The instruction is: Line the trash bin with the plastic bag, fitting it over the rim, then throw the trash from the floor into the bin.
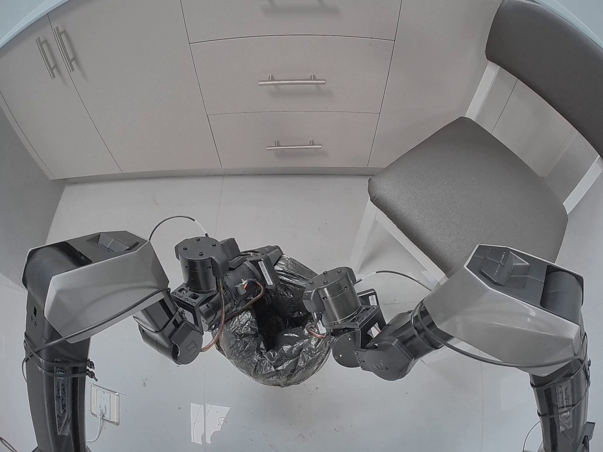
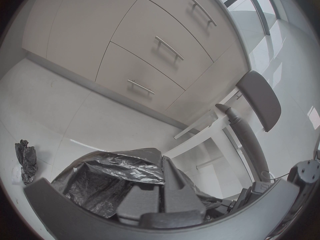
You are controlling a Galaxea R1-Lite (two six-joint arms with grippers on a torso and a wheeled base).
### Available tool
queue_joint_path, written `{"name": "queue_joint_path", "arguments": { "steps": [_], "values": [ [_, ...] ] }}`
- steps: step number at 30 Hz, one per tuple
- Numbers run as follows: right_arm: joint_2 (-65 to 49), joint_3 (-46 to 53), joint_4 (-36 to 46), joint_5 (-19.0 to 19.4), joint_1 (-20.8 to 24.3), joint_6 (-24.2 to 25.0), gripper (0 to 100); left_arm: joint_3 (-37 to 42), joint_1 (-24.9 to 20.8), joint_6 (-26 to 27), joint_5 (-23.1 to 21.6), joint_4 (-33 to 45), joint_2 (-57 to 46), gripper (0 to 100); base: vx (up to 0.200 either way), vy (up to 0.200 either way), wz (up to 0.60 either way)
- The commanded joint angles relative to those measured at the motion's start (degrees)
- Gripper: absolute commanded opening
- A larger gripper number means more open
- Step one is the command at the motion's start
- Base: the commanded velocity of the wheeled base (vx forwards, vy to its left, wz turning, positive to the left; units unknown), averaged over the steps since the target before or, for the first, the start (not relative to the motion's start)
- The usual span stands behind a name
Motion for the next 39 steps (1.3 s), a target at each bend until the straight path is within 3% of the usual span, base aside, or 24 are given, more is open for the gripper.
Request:
{"name": "queue_joint_path", "arguments": {
  "steps": [1,11,12,25,30,39],
  "values": [
    [1.4,-1.7,0.0,0.0,-0.7,-0.7,0,-0.8,0.2,0.0,0.1,1.1,0.2,0,0.000,0.000,0.00],
    [3.4,-6.0,0.1,0.1,-2.1,-2.2,0,-1.8,0.2,0.2,1.8,3.1,0.5,0,0.000,0.000,0.00],
    [3.4,-6.0,0.1,0.1,-2.1,-2.2,0,-1.8,0.2,0.1,1.8,3.2,0.6,100,0.000,0.000,0.00],
    [3.5,-6.2,0.1,0.1,-2.3,-2.2,0,-1.8,2.4,0.2,2.1,3.4,0.1,100,0.000,0.000,0.00],
    [3.7,-6.7,0.0,0.1,-2.5,-2.2,0,-1.7,2.7,3.8,2.1,3.3,0.8,100,0.000,0.000,0.00],
    [5.8,-9.3,0.0,0.4,-3.6,-2.4,0,-3.0,2.9,4.1,2.1,3.4,3.7,100,0.000,0.000,0.00]
  ]
}}
